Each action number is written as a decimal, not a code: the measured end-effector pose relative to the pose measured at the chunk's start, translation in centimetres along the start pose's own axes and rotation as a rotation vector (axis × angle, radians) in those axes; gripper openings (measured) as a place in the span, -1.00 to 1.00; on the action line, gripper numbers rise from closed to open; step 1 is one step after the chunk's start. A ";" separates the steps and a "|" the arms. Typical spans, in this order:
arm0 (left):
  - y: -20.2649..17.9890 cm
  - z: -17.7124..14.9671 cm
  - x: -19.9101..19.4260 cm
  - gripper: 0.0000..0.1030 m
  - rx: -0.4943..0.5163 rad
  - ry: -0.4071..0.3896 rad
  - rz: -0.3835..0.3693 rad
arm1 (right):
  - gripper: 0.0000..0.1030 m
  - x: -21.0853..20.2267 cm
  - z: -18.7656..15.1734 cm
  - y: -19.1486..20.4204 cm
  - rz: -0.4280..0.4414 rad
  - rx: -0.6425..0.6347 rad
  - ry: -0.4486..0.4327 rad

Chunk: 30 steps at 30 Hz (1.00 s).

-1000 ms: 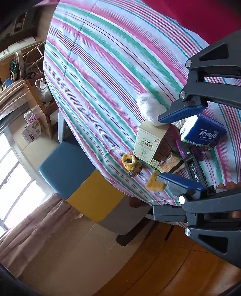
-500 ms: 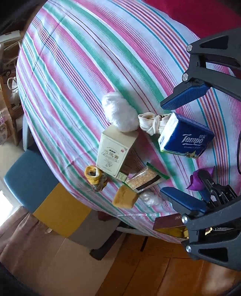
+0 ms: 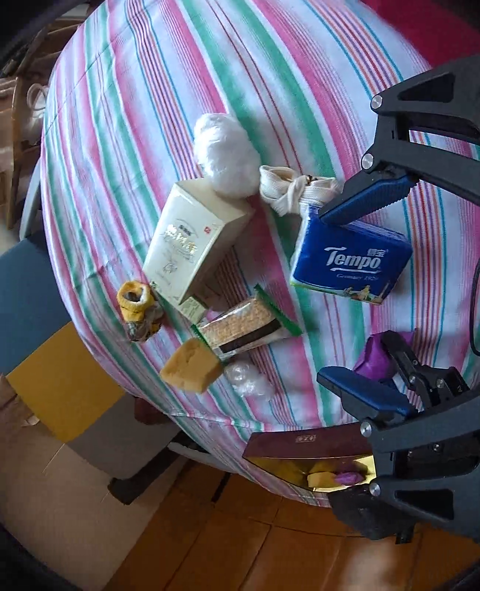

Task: Organize objects
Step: 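Grasp the second purple packet with the left gripper while the right gripper holds the tissue pack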

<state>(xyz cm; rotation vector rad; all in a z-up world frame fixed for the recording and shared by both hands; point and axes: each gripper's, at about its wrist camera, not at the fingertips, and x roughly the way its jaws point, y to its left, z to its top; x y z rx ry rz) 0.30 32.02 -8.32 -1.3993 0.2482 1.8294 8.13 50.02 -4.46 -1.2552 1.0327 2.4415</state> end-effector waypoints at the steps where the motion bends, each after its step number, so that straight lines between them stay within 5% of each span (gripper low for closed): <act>1: 0.0 0.0 0.1 -0.39 -0.003 -0.002 -0.003 | 0.56 0.2 0.2 -0.1 0.000 0.007 -0.007; 9: 0.5 0.1 -0.1 -0.38 -0.021 -0.011 -0.027 | 0.56 2.9 -0.5 1.8 -0.189 -0.102 0.079; 17: 0.0 0.2 0.4 -0.38 -0.025 -0.012 -0.030 | 0.54 5.2 -0.9 2.5 -0.289 -0.165 0.110; 19: 0.5 -0.2 -0.2 -0.38 -0.028 -0.015 -0.031 | 0.43 5.5 -1.0 2.3 -0.325 -0.177 0.116; 20: 0.5 -0.2 -0.3 -0.38 -0.027 -0.017 -0.032 | -0.02 5.9 -1.0 2.1 -0.369 -0.185 0.135; 30: 0.4 -1.0 -2.1 -0.41 0.005 -0.065 -0.005 | 0.04 6.7 -1.0 1.6 -0.402 -0.224 0.175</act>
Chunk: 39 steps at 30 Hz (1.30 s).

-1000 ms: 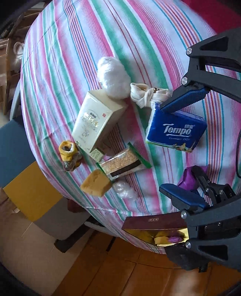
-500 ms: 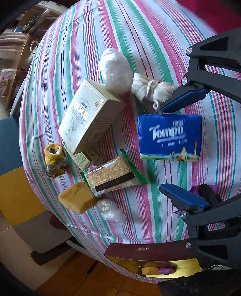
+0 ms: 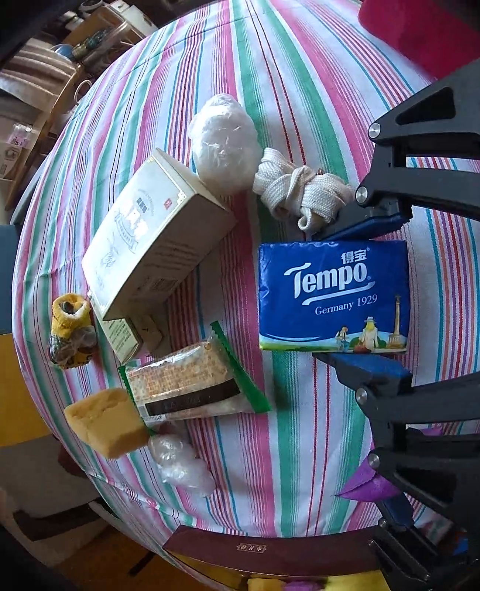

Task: Organize objects
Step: 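Grasp the second purple packet with the left gripper while the right gripper holds the tissue pack, then carry the purple packet into the gold tray and release it with the left gripper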

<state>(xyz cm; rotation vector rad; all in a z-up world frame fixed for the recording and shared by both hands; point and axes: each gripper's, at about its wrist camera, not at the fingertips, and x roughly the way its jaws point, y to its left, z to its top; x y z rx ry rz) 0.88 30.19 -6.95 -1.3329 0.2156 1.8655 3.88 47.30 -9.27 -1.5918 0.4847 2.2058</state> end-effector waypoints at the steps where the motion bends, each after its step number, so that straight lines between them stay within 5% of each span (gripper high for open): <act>1: -0.2 0.0 -0.3 -0.41 0.007 -0.008 -0.004 | 0.04 0.0 0.0 -0.1 -0.003 -0.002 -0.001; 11: 3.5 -1.6 -9.6 -0.41 -0.040 -0.125 -0.019 | 0.03 -0.4 0.0 -0.4 -0.036 -0.046 -0.017; 17: 14.2 -4.5 -15.2 -0.40 -0.248 -0.129 0.144 | 0.03 -1.2 -0.8 -0.1 -0.040 -0.064 -0.022; 27: 26.0 -8.5 -15.6 -0.40 -0.486 -0.032 0.390 | 0.03 -0.8 -1.3 1.2 -0.036 -0.079 -0.024; 33: 27.8 -8.6 -14.1 -0.31 -0.491 0.004 0.456 | 0.03 -0.8 -1.4 0.6 -0.034 -0.082 -0.024; 39: 27.3 -8.3 -15.1 -0.07 -0.472 -0.059 0.495 | 0.03 -0.9 -1.4 0.5 -0.035 -0.083 -0.025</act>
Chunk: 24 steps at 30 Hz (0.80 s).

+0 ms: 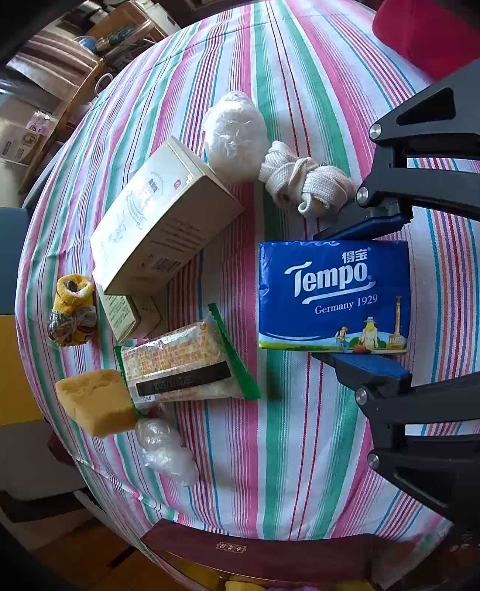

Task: Organize objects
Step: 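Carry the purple packet into the gold tray and release it with the left gripper, then carry the blue tissue pack into the gold tray and release it with the right gripper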

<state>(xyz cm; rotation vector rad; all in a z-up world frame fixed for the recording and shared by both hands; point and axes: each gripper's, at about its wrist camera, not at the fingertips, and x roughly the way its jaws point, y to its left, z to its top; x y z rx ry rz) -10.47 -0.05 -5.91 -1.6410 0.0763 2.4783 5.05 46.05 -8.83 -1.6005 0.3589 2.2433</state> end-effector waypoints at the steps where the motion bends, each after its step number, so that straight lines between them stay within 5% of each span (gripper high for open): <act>1: 0.1 0.0 -0.5 -0.07 0.000 -0.019 0.000 | 0.03 0.1 -0.1 0.1 0.000 0.000 0.000; 10: 0.6 -1.8 -5.0 -0.07 -0.069 -0.185 -0.019 | 0.01 -0.3 -0.3 0.2 0.000 0.004 -0.008; 18: 0.4 -3.7 -6.2 -0.07 -0.062 -0.207 -0.032 | 0.01 -3.2 -0.7 1.0 0.110 0.028 -0.100; 24: 1.2 -4.2 -6.2 -0.07 -0.086 -0.206 -0.036 | 0.01 -7.4 -0.7 5.3 0.182 -0.035 -0.195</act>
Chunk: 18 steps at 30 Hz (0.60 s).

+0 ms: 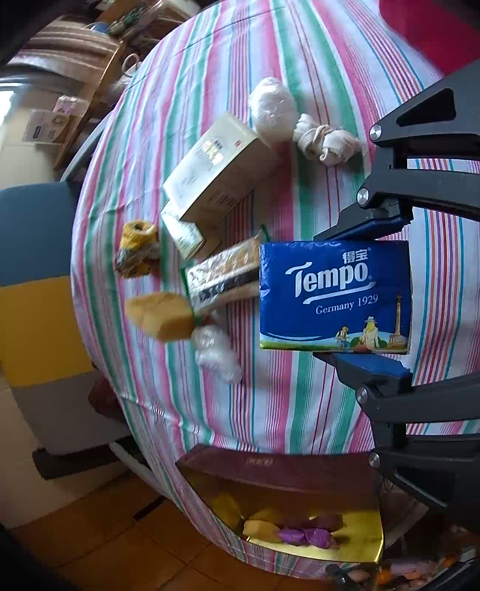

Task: Organize objects
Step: 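Carry the blue tissue pack into the gold tray and release it with the right gripper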

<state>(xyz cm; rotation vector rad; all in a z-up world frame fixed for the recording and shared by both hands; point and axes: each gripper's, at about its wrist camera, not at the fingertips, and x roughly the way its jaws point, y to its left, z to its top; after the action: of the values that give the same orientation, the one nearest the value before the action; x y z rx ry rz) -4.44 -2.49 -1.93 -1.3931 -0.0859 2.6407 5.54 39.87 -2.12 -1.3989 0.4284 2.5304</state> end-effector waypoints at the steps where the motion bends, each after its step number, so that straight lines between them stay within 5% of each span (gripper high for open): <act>1: 0.1 0.0 0.0 -0.07 -0.003 -0.002 0.001 | 0.01 -0.5 0.2 1.1 0.017 -0.015 -0.013; 9: 2.3 -0.4 -0.5 -0.07 -0.055 -0.010 0.002 | 0.01 -2.9 1.8 12.2 0.224 -0.192 -0.075; 18: 7.8 -1.4 -0.9 -0.07 -0.184 -0.007 0.058 | 0.01 1.5 -1.0 26.4 0.415 -0.480 0.032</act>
<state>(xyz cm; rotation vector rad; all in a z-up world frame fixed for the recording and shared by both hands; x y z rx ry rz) -3.63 -10.39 -2.94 -1.4616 -0.3004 2.7453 -3.06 14.93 -0.05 -1.6522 0.1214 3.1023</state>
